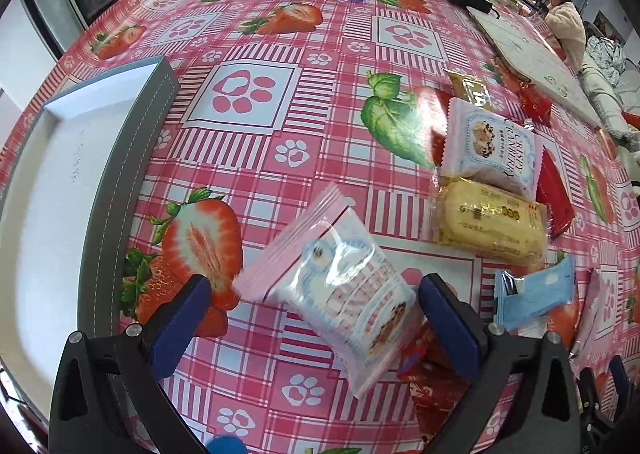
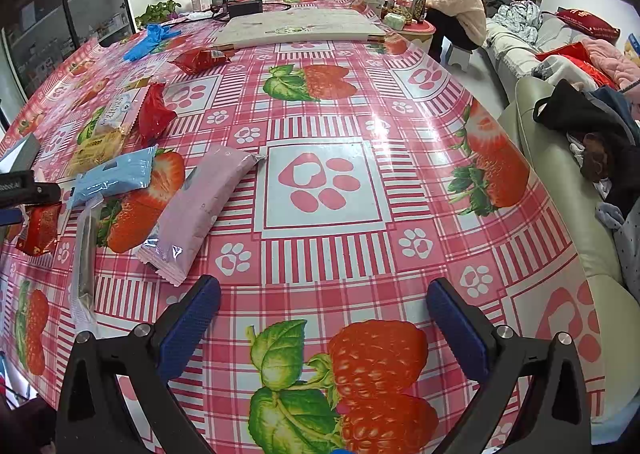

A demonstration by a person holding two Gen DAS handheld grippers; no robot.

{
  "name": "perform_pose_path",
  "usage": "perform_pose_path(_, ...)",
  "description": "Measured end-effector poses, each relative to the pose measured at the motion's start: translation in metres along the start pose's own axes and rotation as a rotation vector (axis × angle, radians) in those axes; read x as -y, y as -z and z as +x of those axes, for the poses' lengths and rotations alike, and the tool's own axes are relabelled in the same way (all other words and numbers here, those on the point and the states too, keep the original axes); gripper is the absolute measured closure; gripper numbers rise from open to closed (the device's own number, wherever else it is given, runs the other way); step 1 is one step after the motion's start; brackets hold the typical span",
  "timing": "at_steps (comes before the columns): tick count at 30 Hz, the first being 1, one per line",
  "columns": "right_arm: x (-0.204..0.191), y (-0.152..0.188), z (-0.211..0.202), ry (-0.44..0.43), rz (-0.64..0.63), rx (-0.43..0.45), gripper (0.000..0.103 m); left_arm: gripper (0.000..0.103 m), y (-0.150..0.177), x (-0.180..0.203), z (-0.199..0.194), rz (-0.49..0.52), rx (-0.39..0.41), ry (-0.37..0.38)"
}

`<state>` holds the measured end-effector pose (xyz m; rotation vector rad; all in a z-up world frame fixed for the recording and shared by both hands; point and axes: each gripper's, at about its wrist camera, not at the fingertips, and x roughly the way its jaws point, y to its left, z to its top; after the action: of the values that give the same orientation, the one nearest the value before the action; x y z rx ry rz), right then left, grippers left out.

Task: Organize snacks
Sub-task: 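Grasp the white Crispy Cranberry packet with left tool while right grasps pink stick packet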

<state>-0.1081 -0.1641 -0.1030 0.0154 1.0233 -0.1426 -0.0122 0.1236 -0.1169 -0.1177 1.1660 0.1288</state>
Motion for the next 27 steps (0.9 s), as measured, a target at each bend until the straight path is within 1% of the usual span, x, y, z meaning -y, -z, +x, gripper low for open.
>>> perform_pose_path(2,0.0,-0.002,0.001,-0.002,0.011,-0.012,0.0,0.0,0.004,-0.001,-0.001,0.001,0.03,0.004)
perform_pose_path(4,-0.002,-0.009,0.003,-0.023,0.03,-0.035,0.0,0.0,0.006,-0.004,-0.002,0.005,0.052,0.007)
perform_pose_path(7,-0.005,-0.019,0.007,-0.041,0.042,-0.09,0.0,0.0,0.001,-0.001,0.0,0.008,0.023,0.01)
perform_pose_path(8,-0.005,-0.023,0.008,-0.062,0.053,-0.094,0.0,0.0,-0.001,0.0,0.001,0.007,0.008,0.009)
perform_pose_path(10,-0.003,-0.031,0.007,-0.181,0.114,-0.092,0.0,0.0,-0.005,0.001,0.002,0.001,-0.016,0.005)
perform_pose_path(12,-0.004,-0.04,0.009,-0.28,0.17,-0.112,0.0,0.0,-0.006,0.002,0.001,-0.007,-0.022,0.001)
perform_pose_path(13,-0.008,-0.046,0.012,-0.305,0.184,-0.128,0.0,0.0,-0.007,0.002,0.001,-0.011,-0.021,0.0)
perform_pose_path(14,-0.014,-0.052,0.016,-0.305,0.18,-0.139,0.0,0.0,-0.007,0.002,0.001,-0.013,-0.019,-0.002)
perform_pose_path(15,-0.021,-0.057,0.019,-0.284,0.162,-0.151,0.0,0.0,-0.007,0.002,0.001,-0.014,-0.015,-0.002)
perform_pose_path(19,-0.051,-0.066,0.033,-0.107,0.003,-0.156,0.0,0.001,-0.007,0.002,0.002,0.02,-0.018,0.012)
perform_pose_path(20,-0.058,-0.065,0.033,-0.077,-0.038,-0.151,0.002,0.005,-0.006,0.001,0.001,0.032,-0.013,0.018)
perform_pose_path(21,-0.059,-0.062,0.032,-0.08,-0.051,-0.138,0.005,0.009,-0.004,0.001,-0.002,0.05,0.002,0.026)
perform_pose_path(22,-0.059,-0.062,0.029,-0.085,-0.056,-0.132,0.013,0.019,-0.003,0.0,-0.005,0.068,0.02,0.034)
perform_pose_path(23,-0.057,-0.06,0.024,-0.086,-0.057,-0.122,0.031,0.035,-0.001,0.001,-0.008,0.08,0.038,0.042)
perform_pose_path(24,-0.054,-0.058,0.02,-0.088,-0.056,-0.111,0.061,0.045,0.0,0.0,-0.011,0.09,0.051,0.052)
perform_pose_path(25,-0.051,-0.058,0.016,-0.096,-0.051,-0.107,0.075,0.061,0.0,-0.002,-0.013,0.1,0.058,0.061)
perform_pose_path(26,-0.046,-0.057,0.016,-0.111,-0.038,-0.111,0.078,0.062,0.0,-0.003,-0.014,0.101,0.054,0.076)
perform_pose_path(27,-0.04,-0.057,0.016,-0.153,-0.007,-0.118,0.078,0.062,0.001,-0.008,-0.015,0.09,0.049,0.114)
